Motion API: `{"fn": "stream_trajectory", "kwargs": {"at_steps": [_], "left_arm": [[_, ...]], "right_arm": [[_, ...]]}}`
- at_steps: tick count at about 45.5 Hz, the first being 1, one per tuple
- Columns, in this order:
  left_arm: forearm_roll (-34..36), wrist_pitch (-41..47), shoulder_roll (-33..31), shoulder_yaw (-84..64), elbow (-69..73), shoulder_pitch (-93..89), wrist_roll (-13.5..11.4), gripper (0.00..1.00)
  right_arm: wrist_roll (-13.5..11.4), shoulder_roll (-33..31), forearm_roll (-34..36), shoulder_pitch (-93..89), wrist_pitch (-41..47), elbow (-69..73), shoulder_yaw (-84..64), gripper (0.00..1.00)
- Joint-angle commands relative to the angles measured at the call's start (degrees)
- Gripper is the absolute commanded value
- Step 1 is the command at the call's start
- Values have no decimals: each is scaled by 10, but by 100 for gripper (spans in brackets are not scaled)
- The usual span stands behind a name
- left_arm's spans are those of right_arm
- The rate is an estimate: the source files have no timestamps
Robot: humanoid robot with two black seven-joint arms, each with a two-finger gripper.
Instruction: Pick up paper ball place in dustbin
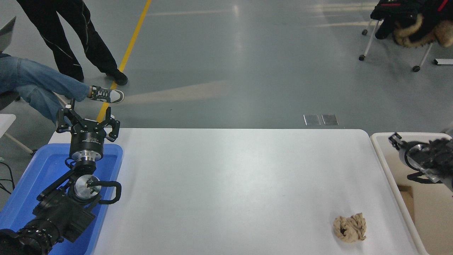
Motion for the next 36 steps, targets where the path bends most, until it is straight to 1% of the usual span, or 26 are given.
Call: {"fn": "stream_trajectory", "kwargs": {"at_steps": [1,4,7,12,16,17,19,25,36], "left_arm": [[0,0,0,0,0,1,0,99],[0,0,0,0,0,0,0,99],[0,0,0,0,0,0,0,99],[0,0,1,0,0,1,0,99],[-1,0,1,0,1,2,-1,99],[-1,0,1,0,0,2,-1,99],[-1,1,1,0,0,2,-1,99],[-3,1,1,-2,1,3,-1,99],[-3,1,1,-2,1,3,-1,99]], "right_arm": [[0,14,-41,226,8,242,-76,100],[1,42,-41,265,14,284,-108,100],[1,57,-41,315,29,337,-126,100],[1,89,-41,414,73,435,-135,100],[1,100,-41,501,109,508,-140,100],[1,104,-41,546,129,544,-142,100],[1,107,-41,591,155,573,-142,100],[1,103,-41,698,249,618,-143,100],[1,97,-41,827,414,629,-141,100]]}}
